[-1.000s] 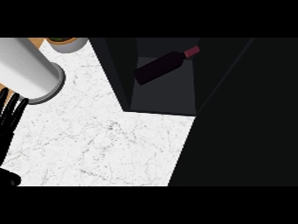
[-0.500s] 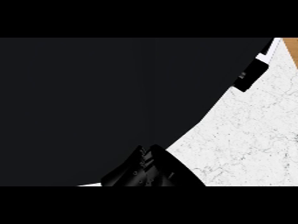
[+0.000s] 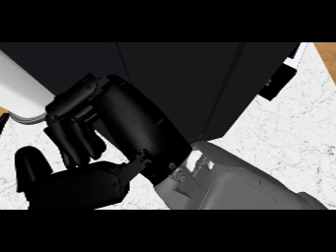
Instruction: Pick up the wine, place it into the cabinet and close the cabinet
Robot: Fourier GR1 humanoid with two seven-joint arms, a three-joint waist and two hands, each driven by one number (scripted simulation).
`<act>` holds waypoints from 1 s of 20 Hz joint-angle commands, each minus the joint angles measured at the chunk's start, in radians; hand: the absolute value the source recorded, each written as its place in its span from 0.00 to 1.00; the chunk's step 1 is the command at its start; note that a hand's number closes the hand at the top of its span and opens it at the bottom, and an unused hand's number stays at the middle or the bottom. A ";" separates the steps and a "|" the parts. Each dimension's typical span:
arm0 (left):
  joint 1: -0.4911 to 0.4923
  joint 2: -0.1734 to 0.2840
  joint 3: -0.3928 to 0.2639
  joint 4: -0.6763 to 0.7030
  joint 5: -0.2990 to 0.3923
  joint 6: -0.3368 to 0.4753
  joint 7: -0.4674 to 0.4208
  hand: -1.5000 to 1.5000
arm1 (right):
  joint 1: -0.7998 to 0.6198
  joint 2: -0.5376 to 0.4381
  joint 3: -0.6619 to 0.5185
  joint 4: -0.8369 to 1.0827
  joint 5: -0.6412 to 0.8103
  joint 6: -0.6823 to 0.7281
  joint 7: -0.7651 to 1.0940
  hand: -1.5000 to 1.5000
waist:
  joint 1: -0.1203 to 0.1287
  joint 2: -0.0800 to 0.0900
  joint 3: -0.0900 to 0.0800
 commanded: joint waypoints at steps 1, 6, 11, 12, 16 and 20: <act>-0.009 0.028 0.054 0.020 0.031 -0.038 0.028 0.00 | -0.089 0.010 -0.087 0.153 -0.091 0.013 -0.059 1.00 | -0.005 0.000 0.001; -0.010 -0.022 0.049 -0.002 -0.016 0.001 0.040 0.00 | 0.004 0.010 -0.094 0.204 -0.111 0.030 -0.126 1.00 | -0.014 -0.002 0.001; -0.054 -0.027 0.065 0.020 -0.027 -0.012 0.066 0.00 | 0.054 0.010 -0.151 0.343 -0.073 0.160 -0.234 1.00 | -0.019 0.000 0.001; -0.005 -0.035 0.074 -0.001 -0.034 -0.026 0.038 0.00 | -0.024 -0.024 -0.225 0.392 -0.083 0.178 -0.207 1.00 | -0.013 0.000 0.001; -0.055 -0.091 0.043 0.049 -0.093 -0.007 0.023 0.00 | 0.007 -0.037 -0.246 0.436 -0.079 0.246 -0.275 1.00 | -0.022 0.003 0.001; -0.020 -0.065 0.072 0.001 -0.038 -0.028 0.065 0.00 | 0.008 -0.057 -0.257 0.477 -0.060 0.280 -0.302 1.00 | -0.014 0.001 0.001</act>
